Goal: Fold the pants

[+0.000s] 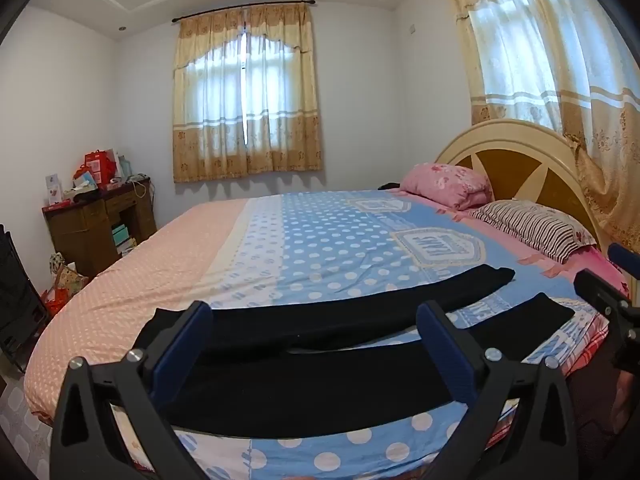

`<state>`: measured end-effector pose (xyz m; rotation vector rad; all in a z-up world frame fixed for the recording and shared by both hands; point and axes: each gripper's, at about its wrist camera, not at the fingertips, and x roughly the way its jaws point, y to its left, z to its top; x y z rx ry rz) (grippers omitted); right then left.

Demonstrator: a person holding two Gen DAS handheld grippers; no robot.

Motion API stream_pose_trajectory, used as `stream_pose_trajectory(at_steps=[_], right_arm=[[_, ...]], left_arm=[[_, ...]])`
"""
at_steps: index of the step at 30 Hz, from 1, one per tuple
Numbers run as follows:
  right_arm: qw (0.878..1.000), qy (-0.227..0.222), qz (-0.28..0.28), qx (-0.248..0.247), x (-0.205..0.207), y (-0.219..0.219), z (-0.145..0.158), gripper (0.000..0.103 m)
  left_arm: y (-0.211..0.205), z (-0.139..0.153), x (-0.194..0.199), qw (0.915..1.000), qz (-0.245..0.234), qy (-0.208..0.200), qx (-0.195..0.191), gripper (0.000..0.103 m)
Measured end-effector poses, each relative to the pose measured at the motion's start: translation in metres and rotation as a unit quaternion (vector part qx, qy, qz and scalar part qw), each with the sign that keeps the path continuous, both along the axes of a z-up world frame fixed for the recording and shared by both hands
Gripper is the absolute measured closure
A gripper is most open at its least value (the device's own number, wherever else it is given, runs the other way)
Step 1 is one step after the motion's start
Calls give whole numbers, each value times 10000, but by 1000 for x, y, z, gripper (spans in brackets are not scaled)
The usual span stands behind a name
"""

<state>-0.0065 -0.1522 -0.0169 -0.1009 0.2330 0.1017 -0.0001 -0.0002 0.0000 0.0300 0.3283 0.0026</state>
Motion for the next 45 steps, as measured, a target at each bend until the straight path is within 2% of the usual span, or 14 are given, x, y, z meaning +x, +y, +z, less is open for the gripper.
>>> stream_pose_trajectory(at_steps=[3,4,5,9,13,21,45], right_arm=[[10000,19,11,2,0,0,-1,1],[10000,25,16,-9,-1,0,-1,1],[9999,98,-6,56,2,-2,-1,1],[9999,95,-14,-54,2,2,-1,1],[9999,102,-39,-51,7,0,-7,1],[9998,152,-79,-105,6,2,-2,1],[9997,163,-91,-147,8,2,-4,1]], left_arm=[[-1,0,-1,10000,59,-17,52,0],[-2,-3,9,9997,79,217,67,0],[4,-5,8,9998,97,154,-57,0],[12,-13,4,9998,112,83,-123,0],[12,-7,8,9997,119,205,-69,0],[5,-8,8,9998,118,167,76,0],[10,-8,8,9998,134,149,68,0]])
